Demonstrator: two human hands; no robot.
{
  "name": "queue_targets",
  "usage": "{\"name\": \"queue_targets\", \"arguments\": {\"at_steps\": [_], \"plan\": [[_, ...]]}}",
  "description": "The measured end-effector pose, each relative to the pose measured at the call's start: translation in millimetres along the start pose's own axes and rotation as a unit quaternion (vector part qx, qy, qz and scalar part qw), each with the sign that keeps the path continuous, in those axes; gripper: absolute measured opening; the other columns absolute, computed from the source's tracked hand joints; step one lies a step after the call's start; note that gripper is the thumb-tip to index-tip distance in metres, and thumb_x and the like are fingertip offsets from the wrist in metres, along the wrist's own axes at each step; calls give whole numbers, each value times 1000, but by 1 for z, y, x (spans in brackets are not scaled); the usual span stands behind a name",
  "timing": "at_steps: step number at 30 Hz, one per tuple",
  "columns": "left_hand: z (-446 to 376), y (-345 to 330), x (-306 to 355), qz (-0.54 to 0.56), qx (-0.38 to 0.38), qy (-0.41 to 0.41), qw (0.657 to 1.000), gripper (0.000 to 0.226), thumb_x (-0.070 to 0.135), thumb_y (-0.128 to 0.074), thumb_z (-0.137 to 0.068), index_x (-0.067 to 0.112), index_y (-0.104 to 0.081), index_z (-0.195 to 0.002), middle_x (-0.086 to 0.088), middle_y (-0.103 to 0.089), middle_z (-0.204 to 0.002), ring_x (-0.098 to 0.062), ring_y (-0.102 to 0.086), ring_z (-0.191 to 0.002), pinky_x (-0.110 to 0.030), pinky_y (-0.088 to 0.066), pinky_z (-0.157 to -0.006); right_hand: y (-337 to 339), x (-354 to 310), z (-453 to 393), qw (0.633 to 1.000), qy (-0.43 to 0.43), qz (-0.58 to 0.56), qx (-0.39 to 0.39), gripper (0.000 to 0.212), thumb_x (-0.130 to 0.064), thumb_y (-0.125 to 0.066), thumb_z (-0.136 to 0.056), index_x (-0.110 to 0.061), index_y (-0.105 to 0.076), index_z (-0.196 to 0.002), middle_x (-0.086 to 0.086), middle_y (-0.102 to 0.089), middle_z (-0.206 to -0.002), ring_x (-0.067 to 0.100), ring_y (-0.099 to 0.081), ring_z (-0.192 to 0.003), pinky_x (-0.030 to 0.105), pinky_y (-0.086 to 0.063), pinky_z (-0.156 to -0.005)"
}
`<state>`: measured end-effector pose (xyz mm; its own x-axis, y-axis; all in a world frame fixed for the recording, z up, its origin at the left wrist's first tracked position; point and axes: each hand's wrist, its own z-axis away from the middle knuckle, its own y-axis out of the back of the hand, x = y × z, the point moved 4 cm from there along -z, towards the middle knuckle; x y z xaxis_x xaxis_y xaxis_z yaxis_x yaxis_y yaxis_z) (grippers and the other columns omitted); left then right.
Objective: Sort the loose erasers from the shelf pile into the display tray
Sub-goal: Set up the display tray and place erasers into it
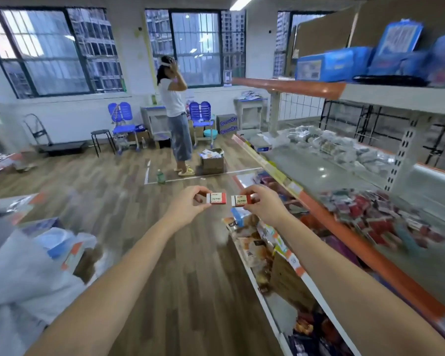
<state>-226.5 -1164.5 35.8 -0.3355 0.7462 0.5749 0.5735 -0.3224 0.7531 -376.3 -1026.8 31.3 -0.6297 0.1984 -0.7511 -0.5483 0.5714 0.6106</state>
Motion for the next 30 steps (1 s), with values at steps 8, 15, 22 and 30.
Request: {"name": "queue_targets", "arguments": {"at_steps": [8,15,22,30], "plan": [[-147,-32,-69,53,-7,5,999,31,7,-69,-81,13,-62,-111,-4,-61,-111,-2,-52,-77,1,-36,-61,-23,39,-151,1000,-9,8,18,27,3,-66,-80,-7,-64,-106,6,-60,-103,10,-58,-77,3,-41,-58],[-290,-53,-116,58,-13,6,998,29,13,-69,-82,22,-62,-109,7,-60,-97,-8,-56,-86,-8,-40,-68,-38,86,-305,1000,2,-29,13,26,2,-70,-77,-9,-64,-100,3,-62,-97,8,-57,-71,13,-45,-63],[-424,-66,-167,69,-16,11,997,28,15,-68,-84,20,-60,-110,8,-57,-96,4,-53,-76,-2,-39,-61,-43,120,-445,1000,9,-21,14,28,-2,-72,-78,-8,-63,-103,3,-64,-100,11,-61,-78,6,-45,-61],[-572,-94,-250,85,-53,-7,995,31,24,-70,-82,22,-60,-111,3,-62,-102,-2,-58,-79,-11,-44,-67,-73,160,-588,998,-22,-31,43,33,1,-70,-78,-5,-62,-110,2,-61,-95,-1,-55,-71,1,-41,-55]]}}
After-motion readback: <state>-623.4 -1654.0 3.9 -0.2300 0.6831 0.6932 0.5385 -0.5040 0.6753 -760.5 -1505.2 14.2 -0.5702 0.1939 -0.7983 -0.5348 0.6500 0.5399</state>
